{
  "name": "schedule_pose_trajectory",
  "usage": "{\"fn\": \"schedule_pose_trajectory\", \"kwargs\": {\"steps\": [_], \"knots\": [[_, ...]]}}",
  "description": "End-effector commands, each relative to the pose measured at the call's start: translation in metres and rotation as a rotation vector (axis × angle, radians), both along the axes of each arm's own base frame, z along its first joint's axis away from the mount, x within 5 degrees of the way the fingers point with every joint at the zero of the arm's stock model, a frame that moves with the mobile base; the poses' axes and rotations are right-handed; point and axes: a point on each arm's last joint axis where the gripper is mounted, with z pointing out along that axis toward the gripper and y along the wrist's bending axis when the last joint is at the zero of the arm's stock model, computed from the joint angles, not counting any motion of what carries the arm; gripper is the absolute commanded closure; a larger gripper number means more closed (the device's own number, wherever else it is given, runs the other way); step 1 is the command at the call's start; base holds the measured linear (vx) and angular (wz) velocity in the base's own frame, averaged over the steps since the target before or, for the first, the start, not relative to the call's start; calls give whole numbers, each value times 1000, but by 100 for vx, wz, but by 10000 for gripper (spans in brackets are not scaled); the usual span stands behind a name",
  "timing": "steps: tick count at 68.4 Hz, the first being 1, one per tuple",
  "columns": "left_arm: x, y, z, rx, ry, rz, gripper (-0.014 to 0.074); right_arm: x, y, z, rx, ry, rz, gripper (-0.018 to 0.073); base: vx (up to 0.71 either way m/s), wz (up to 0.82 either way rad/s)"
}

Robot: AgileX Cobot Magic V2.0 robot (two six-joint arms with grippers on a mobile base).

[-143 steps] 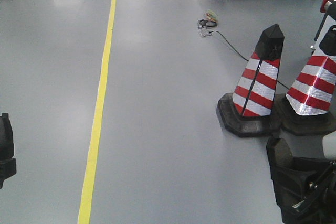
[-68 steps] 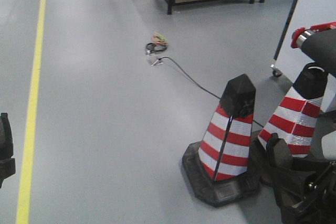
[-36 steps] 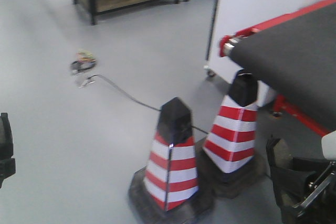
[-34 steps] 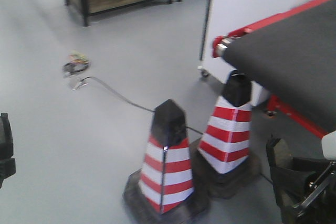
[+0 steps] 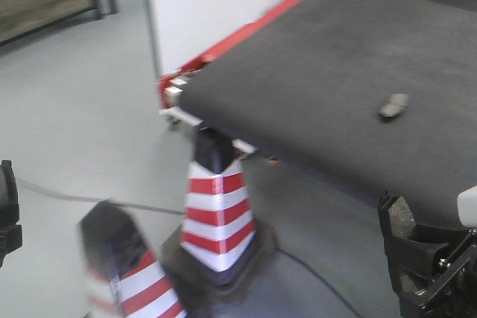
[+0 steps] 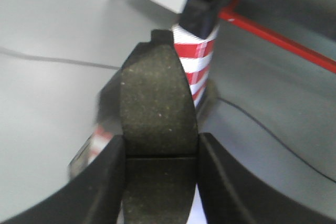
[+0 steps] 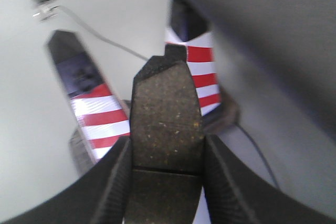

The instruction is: Move and align brake pads A on conveyor

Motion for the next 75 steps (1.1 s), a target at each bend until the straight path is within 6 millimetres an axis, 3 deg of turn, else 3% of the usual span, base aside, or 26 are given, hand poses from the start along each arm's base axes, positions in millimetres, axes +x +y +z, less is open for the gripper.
{"fn": "schedule_pose_trajectory", "kwargs": {"steps": [1, 29, 75], "knots": [[4, -1, 18, -22, -123, 1, 593, 4, 1, 16, 39, -112, 1, 565, 25, -69], [4, -1, 18, -22, -123, 1, 593, 4, 1, 16, 39, -112, 1, 565, 23, -64], [4, -1, 18, -22, -123, 1, 593, 4, 1, 16, 38, -110, 1, 565, 22, -39]]}}
